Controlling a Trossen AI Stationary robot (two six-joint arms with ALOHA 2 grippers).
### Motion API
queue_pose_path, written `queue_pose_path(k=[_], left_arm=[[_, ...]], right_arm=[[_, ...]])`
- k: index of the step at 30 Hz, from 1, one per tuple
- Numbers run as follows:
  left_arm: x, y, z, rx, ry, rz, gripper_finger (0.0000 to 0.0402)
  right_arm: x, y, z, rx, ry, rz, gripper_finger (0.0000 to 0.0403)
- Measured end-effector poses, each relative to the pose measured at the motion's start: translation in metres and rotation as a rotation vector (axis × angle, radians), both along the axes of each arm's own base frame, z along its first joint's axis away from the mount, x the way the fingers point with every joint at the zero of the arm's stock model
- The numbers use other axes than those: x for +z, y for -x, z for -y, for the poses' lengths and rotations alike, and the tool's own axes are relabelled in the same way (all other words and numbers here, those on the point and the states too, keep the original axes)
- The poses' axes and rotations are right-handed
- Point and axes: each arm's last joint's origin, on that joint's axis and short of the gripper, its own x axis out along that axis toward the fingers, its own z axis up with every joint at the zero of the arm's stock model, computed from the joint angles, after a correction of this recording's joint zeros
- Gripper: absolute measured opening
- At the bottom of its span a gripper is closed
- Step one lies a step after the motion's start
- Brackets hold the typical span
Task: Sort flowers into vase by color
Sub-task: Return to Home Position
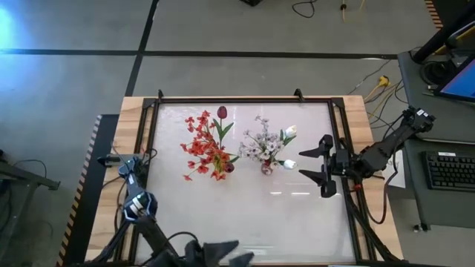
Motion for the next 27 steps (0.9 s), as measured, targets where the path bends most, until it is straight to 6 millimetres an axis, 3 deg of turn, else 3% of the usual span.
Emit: queue_pose_path(k=[6, 9, 15, 20, 24, 27], left_arm=[[-0.014, 0.029, 0.008, 0.019, -0.106, -0.130, 0.0250], [-0.015, 0.040, 0.006, -0.021, -0.119, -0.106, 0.0238], [-0.011, 0.055, -0.029, -0.021, -0.221, -0.125, 0.0230], [-0.015, 0.080, -0.088, -0.082, -0.171, -0.090, 0.0230], [-0.038, 0.099, -0.128, -0.372, -0.080, -0.033, 0.0230], [-0.046, 0.112, -0.152, -0.820, 0.057, -0.031, 0.0230]], right_arm=[[0.001, 0.000, 0.000, -0.001, 0.003, 0.004, 0.0259], [0.001, 0.000, 0.000, -0.002, 0.003, 0.006, 0.0258], [0.001, 0.000, 0.000, -0.003, 0.004, 0.008, 0.0258], [0.001, 0.000, 0.001, -0.023, 0.002, 0.005, 0.0253], [-0.002, 0.000, 0.002, -0.072, -0.008, -0.018, 0.0251], [-0.005, -0.001, 0.002, -0.100, -0.019, -0.038, 0.0251]])
